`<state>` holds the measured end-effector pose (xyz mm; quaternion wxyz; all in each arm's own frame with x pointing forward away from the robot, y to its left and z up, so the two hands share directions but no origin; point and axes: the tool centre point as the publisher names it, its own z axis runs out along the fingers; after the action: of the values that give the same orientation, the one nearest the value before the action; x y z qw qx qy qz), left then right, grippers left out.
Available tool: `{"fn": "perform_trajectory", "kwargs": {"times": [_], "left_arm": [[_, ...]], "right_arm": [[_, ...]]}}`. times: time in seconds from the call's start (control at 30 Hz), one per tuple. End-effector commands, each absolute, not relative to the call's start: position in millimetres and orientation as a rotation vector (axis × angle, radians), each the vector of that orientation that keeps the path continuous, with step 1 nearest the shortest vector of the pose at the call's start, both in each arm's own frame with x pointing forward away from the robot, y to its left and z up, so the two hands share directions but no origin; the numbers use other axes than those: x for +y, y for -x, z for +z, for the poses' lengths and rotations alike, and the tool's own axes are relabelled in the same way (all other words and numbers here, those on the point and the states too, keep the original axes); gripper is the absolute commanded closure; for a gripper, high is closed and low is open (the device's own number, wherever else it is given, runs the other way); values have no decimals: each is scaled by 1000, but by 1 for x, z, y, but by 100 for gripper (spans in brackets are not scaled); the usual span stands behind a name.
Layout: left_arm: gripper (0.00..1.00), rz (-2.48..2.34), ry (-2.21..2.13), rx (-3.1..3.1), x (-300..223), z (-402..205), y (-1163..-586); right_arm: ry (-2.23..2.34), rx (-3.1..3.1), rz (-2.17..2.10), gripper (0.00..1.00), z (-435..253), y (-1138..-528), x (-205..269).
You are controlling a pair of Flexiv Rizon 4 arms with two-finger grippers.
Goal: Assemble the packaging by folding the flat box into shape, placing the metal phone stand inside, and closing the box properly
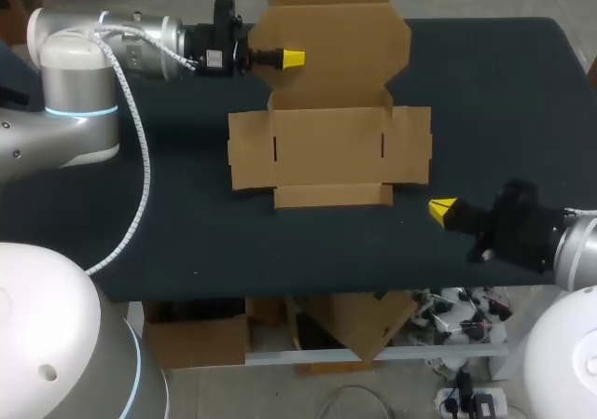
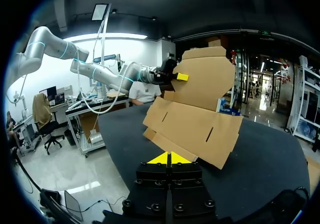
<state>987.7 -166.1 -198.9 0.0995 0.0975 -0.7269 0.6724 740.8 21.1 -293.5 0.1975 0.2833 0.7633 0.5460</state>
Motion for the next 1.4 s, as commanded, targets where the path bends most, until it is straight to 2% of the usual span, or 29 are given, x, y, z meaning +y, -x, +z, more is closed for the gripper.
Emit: {"fn": "perform_trajectory", "kwargs": {"times": [0.03, 1.4], "left_arm": [[100, 2003, -266, -2139, -164, -202, -984], [100, 2012, -214, -2175, -167, -204, -960]], "right_arm": [[-795, 2135, 1520, 100, -296, -742, 25], [-811, 2097, 1450, 100, -308, -746, 53]]}}
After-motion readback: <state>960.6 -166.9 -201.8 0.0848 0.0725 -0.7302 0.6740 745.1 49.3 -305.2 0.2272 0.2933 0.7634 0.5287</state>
